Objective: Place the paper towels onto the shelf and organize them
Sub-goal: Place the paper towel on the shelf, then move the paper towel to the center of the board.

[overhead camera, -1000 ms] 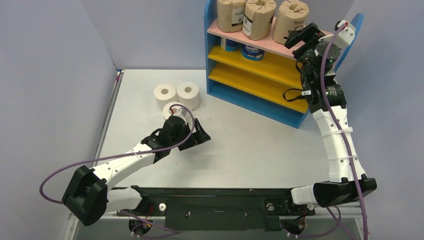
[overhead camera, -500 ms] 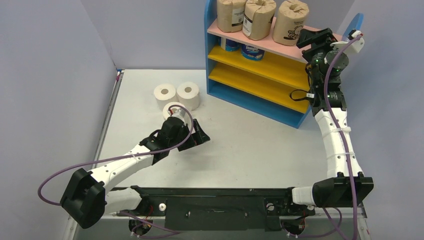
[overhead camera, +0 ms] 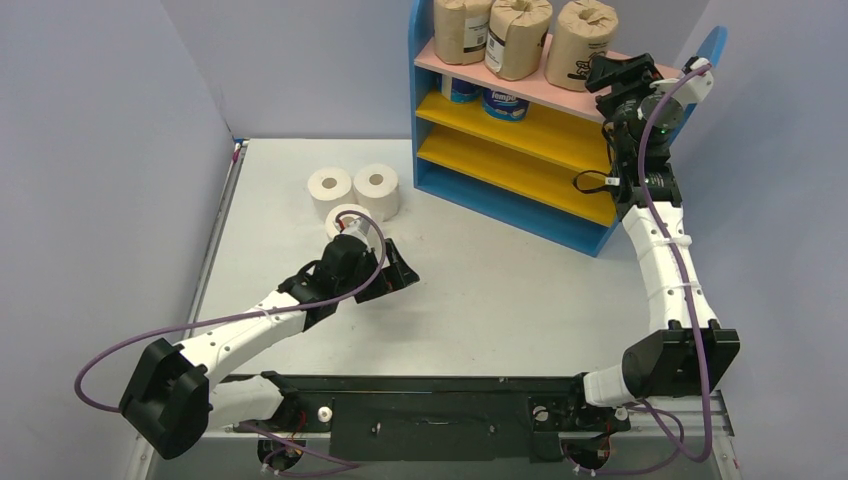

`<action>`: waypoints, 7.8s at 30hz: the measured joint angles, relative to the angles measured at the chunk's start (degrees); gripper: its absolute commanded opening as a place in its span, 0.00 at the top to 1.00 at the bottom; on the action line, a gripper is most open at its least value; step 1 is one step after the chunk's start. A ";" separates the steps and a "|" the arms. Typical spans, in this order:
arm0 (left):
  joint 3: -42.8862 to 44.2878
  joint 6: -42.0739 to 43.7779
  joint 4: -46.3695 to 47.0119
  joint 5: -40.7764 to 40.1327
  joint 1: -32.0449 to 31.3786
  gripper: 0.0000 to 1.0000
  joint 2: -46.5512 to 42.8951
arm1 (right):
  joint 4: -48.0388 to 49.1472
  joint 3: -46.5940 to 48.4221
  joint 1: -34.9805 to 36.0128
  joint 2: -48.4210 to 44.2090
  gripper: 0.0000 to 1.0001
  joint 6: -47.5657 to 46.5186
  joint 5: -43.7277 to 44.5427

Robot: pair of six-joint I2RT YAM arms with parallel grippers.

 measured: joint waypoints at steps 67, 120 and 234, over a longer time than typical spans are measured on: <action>-0.57 0.17 -2.01 -2.05 0.00 0.02 -6.91 | -3.34 4.74 18.51 -3.61 0.83 -10.64 -3.96; -0.55 4.00 -5.46 -6.67 0.83 0.03 -7.80 | 1.55 -0.17 24.44 2.32 0.57 -12.35 5.03; 22.86 4.20 -7.61 -11.45 -0.70 0.58 25.66 | -18.80 -57.96 40.30 -39.04 0.23 -11.47 16.96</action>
